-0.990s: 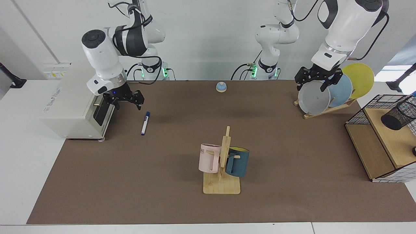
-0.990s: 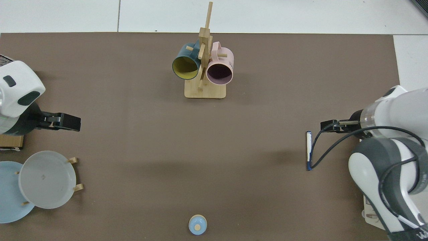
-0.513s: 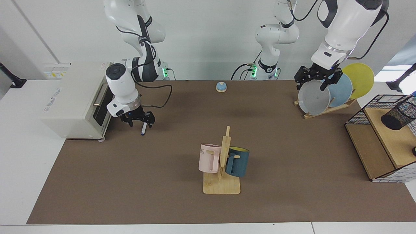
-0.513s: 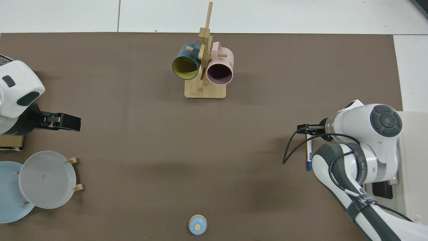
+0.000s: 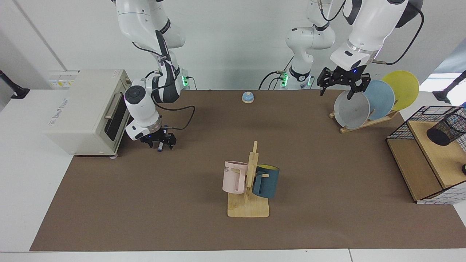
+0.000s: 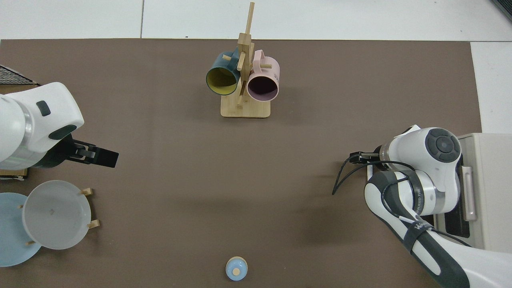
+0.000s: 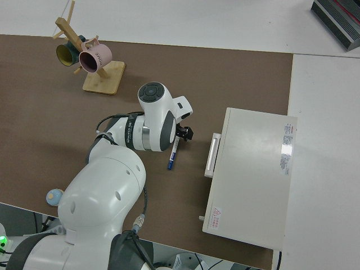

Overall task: Put markers into pen holder
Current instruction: 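Carry the marker toward the middle with the right gripper while the left gripper approaches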

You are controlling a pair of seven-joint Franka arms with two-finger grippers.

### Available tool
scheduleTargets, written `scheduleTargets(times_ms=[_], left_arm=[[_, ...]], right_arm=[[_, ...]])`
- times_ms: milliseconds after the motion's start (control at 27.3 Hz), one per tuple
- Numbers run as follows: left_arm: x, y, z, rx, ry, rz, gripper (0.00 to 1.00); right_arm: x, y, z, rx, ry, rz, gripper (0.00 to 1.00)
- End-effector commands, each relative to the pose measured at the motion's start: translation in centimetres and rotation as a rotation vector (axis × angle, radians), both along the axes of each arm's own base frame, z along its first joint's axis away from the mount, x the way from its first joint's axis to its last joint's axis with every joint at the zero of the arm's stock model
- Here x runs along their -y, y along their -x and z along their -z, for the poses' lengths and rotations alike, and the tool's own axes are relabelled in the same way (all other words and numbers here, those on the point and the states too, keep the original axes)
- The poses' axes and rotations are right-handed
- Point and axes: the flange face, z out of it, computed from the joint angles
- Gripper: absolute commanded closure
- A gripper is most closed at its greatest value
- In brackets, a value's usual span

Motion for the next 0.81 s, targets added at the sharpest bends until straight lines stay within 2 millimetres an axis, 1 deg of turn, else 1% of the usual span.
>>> scheduleTargets(times_ms=[0,73,110,257,293,330,366,403,440,586,696,770], left_arm=[[0.2,0.7,0.2,-0.005,0.012,0.196,0.00],[0.1,1.0,0.9,-0.020,0.013,0.294,0.00],[0.4,1.3,1.0,-0.021,0.014,0.342,0.00],[2.1,2.3,1.6,-0.025,0.040,0.440,0.00],[2.7,2.5,1.6,-0.025,0.045,0.463,0.00],[3.3,2.7,1.6,-0.023,0.051,0.487,0.00],[4.0,2.9,1.7,-0.019,0.054,0.521,0.00],[4.6,2.9,1.8,-0.013,0.057,0.554,0.00],[5.1,3.0,1.8,-0.003,0.059,0.598,0.00],[6.5,2.9,2.2,0.039,0.058,0.798,0.00],[6.3,2.6,2.4,0.062,0.058,0.897,0.00],[6.2,2.4,2.4,0.075,0.081,0.968,0.00]], right_arm=[[-0.1,0.3,0.0,0.009,0.003,0.017,0.16],[-0.1,0.3,0.0,0.009,0.003,0.017,0.32],[-0.1,0.2,0.0,0.010,0.003,0.017,0.38],[0.0,0.3,0.6,-0.001,0.003,0.020,0.39],[0.0,0.2,0.6,-0.001,0.003,0.020,0.45],[0.0,0.2,0.6,-0.001,0.003,0.019,0.57],[0.0,0.2,0.6,-0.001,0.003,0.019,0.74],[0.0,0.1,0.6,-0.001,0.003,0.019,0.93],[0.2,0.1,0.6,-0.001,0.003,0.019,1.00],[0.5,-0.1,0.5,-0.001,0.003,0.034,1.00],[0.6,-0.4,-0.1,-0.010,0.003,0.066,1.00],[0.6,-0.6,-0.7,-0.032,0.005,0.122,1.00]])
